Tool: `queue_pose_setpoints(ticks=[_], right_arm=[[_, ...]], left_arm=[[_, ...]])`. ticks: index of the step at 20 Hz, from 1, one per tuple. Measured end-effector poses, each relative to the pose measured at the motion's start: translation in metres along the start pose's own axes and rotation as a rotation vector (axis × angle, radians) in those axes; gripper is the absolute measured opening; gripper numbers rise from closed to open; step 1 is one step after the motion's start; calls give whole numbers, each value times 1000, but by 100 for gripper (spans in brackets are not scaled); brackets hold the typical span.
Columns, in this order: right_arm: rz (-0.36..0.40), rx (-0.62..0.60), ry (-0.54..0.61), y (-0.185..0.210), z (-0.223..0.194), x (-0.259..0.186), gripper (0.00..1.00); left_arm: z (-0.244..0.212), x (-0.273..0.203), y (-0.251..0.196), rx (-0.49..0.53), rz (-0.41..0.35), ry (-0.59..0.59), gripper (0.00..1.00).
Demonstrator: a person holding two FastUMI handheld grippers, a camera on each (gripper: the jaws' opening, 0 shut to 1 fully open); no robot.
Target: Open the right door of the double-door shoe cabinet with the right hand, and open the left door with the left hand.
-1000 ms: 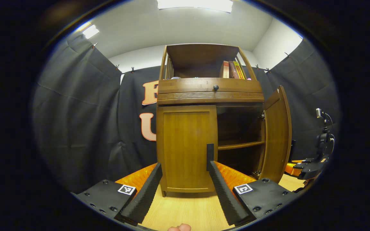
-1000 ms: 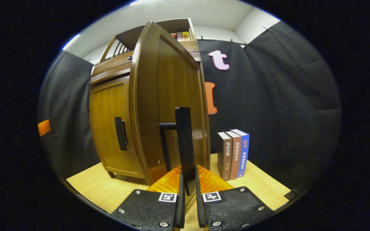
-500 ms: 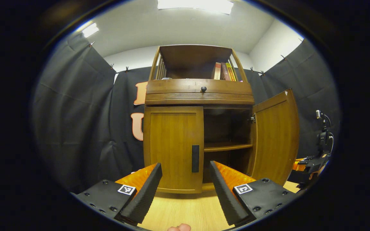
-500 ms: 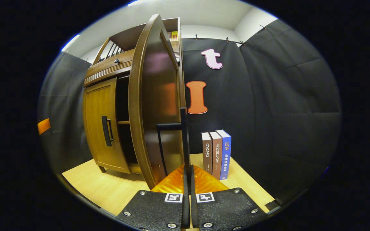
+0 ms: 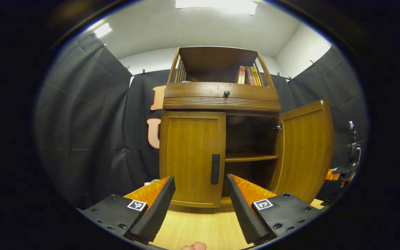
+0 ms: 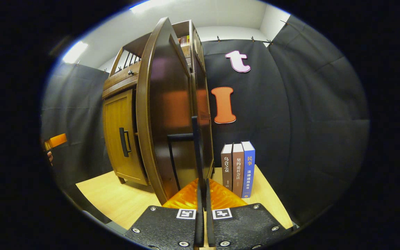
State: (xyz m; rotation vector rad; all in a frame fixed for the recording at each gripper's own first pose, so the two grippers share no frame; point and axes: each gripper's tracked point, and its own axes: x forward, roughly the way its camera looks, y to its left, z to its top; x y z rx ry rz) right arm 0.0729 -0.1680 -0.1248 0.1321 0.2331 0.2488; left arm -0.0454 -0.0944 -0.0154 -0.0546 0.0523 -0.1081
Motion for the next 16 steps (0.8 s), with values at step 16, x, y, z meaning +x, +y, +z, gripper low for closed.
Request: queue_pose_setpoints(ticks=[16], right_arm=[[-167, 3, -20, 88, 14, -92, 7]], left_arm=[[-33, 77, -6, 11, -81, 46, 95]])
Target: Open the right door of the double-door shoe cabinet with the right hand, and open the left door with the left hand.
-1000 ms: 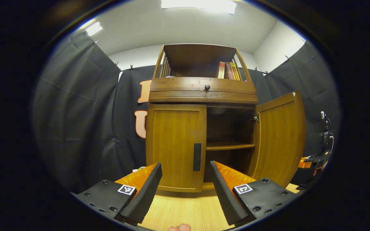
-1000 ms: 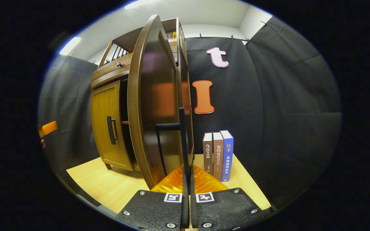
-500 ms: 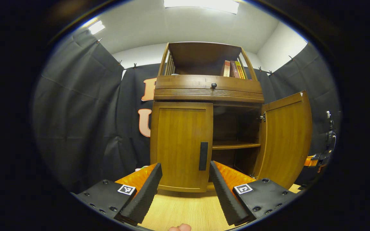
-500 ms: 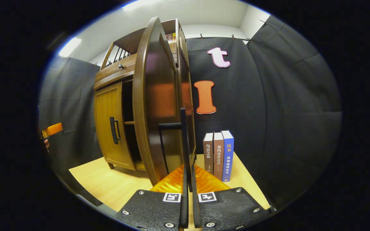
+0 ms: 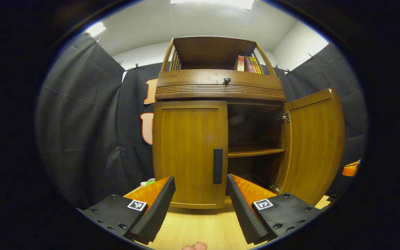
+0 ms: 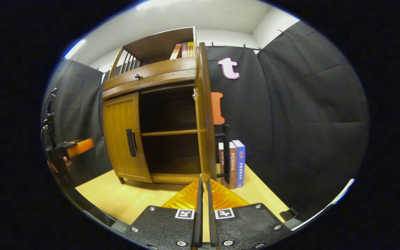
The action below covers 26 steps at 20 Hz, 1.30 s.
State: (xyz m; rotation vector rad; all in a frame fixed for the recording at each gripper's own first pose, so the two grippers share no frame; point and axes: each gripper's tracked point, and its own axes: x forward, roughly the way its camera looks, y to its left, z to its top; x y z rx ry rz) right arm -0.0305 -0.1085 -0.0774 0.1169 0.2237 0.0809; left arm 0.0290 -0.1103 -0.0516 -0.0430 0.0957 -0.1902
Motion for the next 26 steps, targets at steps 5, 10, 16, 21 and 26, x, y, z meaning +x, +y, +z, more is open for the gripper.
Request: queue_pose_setpoints(ticks=[5, 10, 16, 21, 26], right_arm=[[70, -6, -22, 53, 3, 4, 39], [49, 6, 36, 50, -12, 5, 99], [15, 17, 69, 37, -26, -11, 91], [20, 24, 70, 40, -25, -15, 91], [19, 53, 61, 41, -22, -14, 91]], left_arm=[[-4, 58, -14, -39, -60, 5, 95], [-26, 123, -20, 1, -80, 32, 95], [-54, 184, -21, -2, -69, 71, 95], [-60, 214, -27, 48, -86, 73, 94], [-64, 226, -22, 10, -74, 83, 85]])
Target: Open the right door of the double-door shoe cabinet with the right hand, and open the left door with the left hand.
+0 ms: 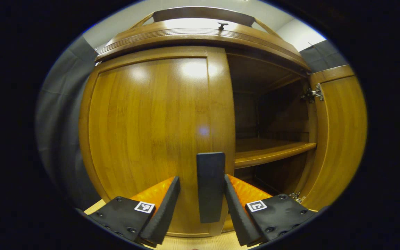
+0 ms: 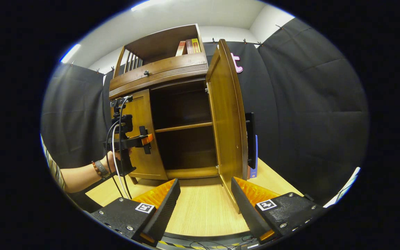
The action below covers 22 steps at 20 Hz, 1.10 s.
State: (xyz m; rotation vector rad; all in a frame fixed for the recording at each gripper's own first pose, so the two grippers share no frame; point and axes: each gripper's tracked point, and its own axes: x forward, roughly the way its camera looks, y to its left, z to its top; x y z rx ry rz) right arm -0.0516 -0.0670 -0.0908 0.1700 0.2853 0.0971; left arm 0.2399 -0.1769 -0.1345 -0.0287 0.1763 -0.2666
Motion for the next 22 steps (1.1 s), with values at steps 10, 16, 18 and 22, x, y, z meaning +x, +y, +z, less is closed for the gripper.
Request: queue_pose_setpoints(ticks=[10, 16, 18, 22], right_arm=[[-3, -16, 18, 0, -8, -8, 91], [23, -41, 3, 21, -5, -4, 91], [36, -46, 11, 27, -9, -3, 91], [58, -57, 33, 35, -19, 1, 91]], left_arm=[[-3, -18, -12, 6, -52, 34, 36], [-2, -71, -5, 36, -65, 54, 32], [3, -90, 1, 51, -63, 55, 32], [9, -133, 22, 27, -47, 50, 32]])
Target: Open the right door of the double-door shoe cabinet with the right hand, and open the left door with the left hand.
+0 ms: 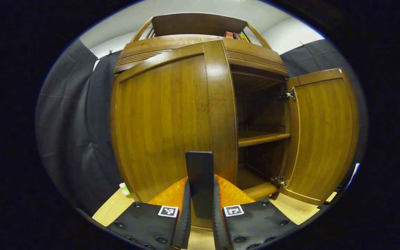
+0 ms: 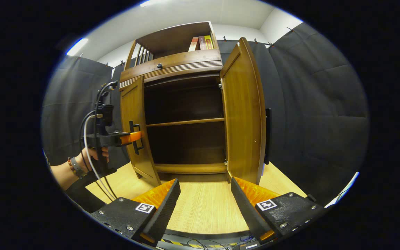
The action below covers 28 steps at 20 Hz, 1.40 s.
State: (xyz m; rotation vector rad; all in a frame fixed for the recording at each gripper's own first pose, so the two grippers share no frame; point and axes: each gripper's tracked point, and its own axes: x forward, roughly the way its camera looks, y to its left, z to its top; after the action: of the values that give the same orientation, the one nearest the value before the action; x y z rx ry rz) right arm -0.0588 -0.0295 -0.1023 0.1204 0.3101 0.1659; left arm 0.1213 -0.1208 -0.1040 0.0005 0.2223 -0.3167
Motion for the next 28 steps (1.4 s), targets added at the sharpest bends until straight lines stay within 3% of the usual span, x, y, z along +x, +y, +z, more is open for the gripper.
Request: queue_pose_setpoints(ticks=[3, 10, 13, 17, 19, 20, 23, 26, 27, 28], right_arm=[[31, 3, 4, 10, -1, 7, 91], [124, 1, 14, 48, -3, 25, 92], [166, 5, 20, 66, -3, 30, 91], [180, -6, 20, 83, -3, 36, 91], [177, -4, 14, 92, -3, 36, 91], [176, -2, 14, 96, -4, 36, 100], [174, -1, 15, 108, -7, 37, 100], [174, 2, 8, 123, -9, 36, 100], [172, 2, 8, 128, -10, 35, 100], [168, 2, 0, 130, -10, 33, 80]], left_arm=[[-3, -28, 20, -23, 27, -4, 35], [-3, -92, 82, -16, 166, -10, 27], [-3, -105, 102, -32, 165, -20, 20], [-3, -120, 137, -48, 196, -35, 19], [-4, -127, 147, -53, 182, -42, 20], [-5, -128, 152, -55, 171, -44, 20], [-7, -132, 171, -49, 140, -48, 19], [-7, -134, 192, -63, 126, -62, 13], [-7, -134, 197, -76, 114, -69, 5], [-9, -134, 202, -79, 96, -73, 13]])
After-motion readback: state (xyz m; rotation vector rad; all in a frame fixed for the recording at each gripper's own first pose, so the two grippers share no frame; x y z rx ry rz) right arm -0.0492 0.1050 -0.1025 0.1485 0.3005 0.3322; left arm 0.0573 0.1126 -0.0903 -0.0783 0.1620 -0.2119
